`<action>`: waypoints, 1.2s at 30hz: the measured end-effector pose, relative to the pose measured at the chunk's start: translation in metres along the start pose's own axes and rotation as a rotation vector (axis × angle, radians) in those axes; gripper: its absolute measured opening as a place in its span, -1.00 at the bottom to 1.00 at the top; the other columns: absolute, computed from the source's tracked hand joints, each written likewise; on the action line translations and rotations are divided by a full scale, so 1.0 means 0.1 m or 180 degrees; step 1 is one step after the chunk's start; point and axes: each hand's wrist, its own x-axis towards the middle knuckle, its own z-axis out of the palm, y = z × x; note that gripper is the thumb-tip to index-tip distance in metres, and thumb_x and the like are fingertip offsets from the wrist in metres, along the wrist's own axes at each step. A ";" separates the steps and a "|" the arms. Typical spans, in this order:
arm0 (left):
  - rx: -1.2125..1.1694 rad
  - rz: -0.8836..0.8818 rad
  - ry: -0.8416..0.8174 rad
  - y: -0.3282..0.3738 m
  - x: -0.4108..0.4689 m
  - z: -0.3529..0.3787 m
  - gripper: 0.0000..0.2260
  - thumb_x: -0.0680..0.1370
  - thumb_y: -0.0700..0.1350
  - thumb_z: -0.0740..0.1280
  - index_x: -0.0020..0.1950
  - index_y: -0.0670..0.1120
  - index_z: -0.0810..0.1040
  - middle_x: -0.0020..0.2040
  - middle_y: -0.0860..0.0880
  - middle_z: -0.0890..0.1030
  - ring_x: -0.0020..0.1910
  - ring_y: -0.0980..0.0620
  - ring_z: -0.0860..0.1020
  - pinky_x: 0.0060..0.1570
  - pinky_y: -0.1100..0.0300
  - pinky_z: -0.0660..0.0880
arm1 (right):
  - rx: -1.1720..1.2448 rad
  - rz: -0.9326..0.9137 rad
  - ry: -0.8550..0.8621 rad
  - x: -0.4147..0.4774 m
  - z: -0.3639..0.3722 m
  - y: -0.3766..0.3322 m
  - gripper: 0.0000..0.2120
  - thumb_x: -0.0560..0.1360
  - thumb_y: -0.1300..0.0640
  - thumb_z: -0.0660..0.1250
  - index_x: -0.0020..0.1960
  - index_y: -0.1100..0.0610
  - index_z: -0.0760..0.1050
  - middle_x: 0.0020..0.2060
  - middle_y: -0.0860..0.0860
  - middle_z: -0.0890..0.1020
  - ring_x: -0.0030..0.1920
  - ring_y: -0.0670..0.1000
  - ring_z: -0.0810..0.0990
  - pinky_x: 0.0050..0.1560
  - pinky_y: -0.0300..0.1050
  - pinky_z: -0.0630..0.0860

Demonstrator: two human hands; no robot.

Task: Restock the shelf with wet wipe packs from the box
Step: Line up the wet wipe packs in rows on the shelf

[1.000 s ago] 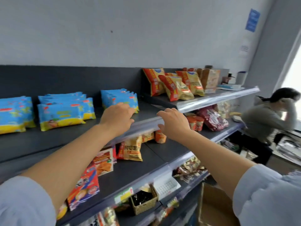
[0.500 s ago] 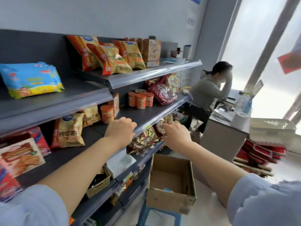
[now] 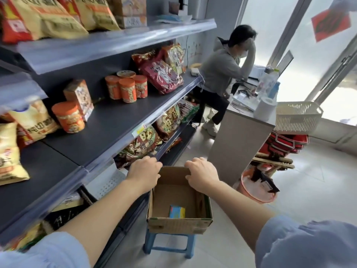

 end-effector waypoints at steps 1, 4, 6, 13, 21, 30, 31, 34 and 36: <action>-0.0014 0.0018 -0.0087 0.00 0.10 0.11 -0.76 0.60 0.01 0.22 0.23 -0.03 0.49 0.15 0.00 0.52 0.22 -0.04 0.44 0.12 0.06 0.48 | 0.0022 0.0025 -0.0060 0.08 0.09 0.05 -0.66 0.53 0.03 0.29 0.29 0.05 0.45 0.16 0.06 0.53 0.21 0.12 0.45 0.12 0.00 0.45; -0.0030 0.0089 -0.0405 -0.01 0.35 0.45 -0.76 0.60 0.00 0.22 0.23 -0.03 0.49 0.16 -0.01 0.52 0.21 -0.05 0.44 0.11 0.05 0.47 | 0.0095 0.0087 -0.0267 0.27 0.36 0.16 -0.65 0.54 0.04 0.28 0.31 0.05 0.44 0.17 0.07 0.53 0.21 0.12 0.45 0.12 0.01 0.46; -0.0058 0.0088 -0.0623 0.00 0.48 0.66 -0.76 0.60 -0.01 0.22 0.24 -0.03 0.48 0.16 -0.01 0.52 0.22 -0.05 0.44 0.12 0.03 0.47 | 0.0126 0.0117 -0.0427 0.38 0.56 0.23 -0.65 0.54 0.03 0.28 0.31 0.05 0.44 0.18 0.08 0.52 0.22 0.13 0.43 0.13 0.02 0.45; -0.0208 -0.0033 -0.1146 0.14 0.76 1.32 -0.74 0.60 0.00 0.23 0.27 -0.02 0.49 0.20 0.00 0.52 0.25 -0.04 0.43 0.14 0.04 0.47 | 0.0223 0.0013 -0.0899 0.71 1.20 0.48 -0.65 0.55 0.05 0.30 0.32 0.05 0.44 0.16 0.06 0.53 0.19 0.11 0.45 0.06 -0.02 0.46; -0.0530 -0.0608 -0.1729 0.38 0.93 2.06 -0.74 0.59 -0.02 0.26 0.26 -0.02 0.51 0.17 0.00 0.54 0.23 -0.04 0.45 0.06 0.03 0.50 | 0.0316 -0.0419 -0.1464 1.06 1.95 0.83 -0.66 0.53 0.07 0.32 0.29 0.08 0.44 0.13 0.09 0.54 0.17 0.13 0.46 0.04 0.00 0.47; -0.0787 -0.1028 -0.2235 0.60 1.01 2.82 -0.76 0.59 -0.02 0.27 0.23 -0.03 0.52 0.16 -0.02 0.54 0.20 -0.07 0.48 0.01 0.03 0.47 | 0.0412 -0.0602 -0.2044 1.28 2.90 0.97 -0.60 0.52 -0.01 0.32 0.32 0.08 0.44 0.17 0.09 0.55 0.21 0.14 0.46 0.13 0.01 0.48; -0.0781 -0.1045 -0.2258 0.60 1.01 2.89 -0.76 0.59 -0.02 0.27 0.23 -0.03 0.52 0.16 -0.03 0.54 0.20 -0.07 0.48 0.01 0.04 0.47 | 0.0405 -0.0605 -0.2088 1.30 3.00 0.95 -0.57 0.51 -0.04 0.33 0.33 0.08 0.43 0.19 0.09 0.54 0.23 0.14 0.45 0.15 0.01 0.47; -0.0750 -0.1131 -0.2307 0.56 1.00 3.05 -0.76 0.58 -0.01 0.27 0.22 -0.04 0.52 0.15 -0.04 0.54 0.19 -0.08 0.49 0.01 0.05 0.46 | 0.0376 -0.0581 -0.2177 1.35 3.31 0.85 -0.50 0.49 -0.09 0.35 0.36 0.08 0.40 0.23 0.10 0.51 0.28 0.15 0.42 0.20 0.02 0.42; -0.0718 -0.1170 -0.2335 0.53 0.99 3.16 -0.76 0.58 -0.03 0.28 0.22 -0.04 0.52 0.15 -0.04 0.55 0.19 -0.07 0.48 0.02 0.06 0.47 | 0.0345 -0.0566 -0.2207 1.38 3.51 0.77 -0.47 0.48 -0.10 0.36 0.37 0.08 0.37 0.23 0.10 0.49 0.28 0.15 0.42 0.21 0.04 0.39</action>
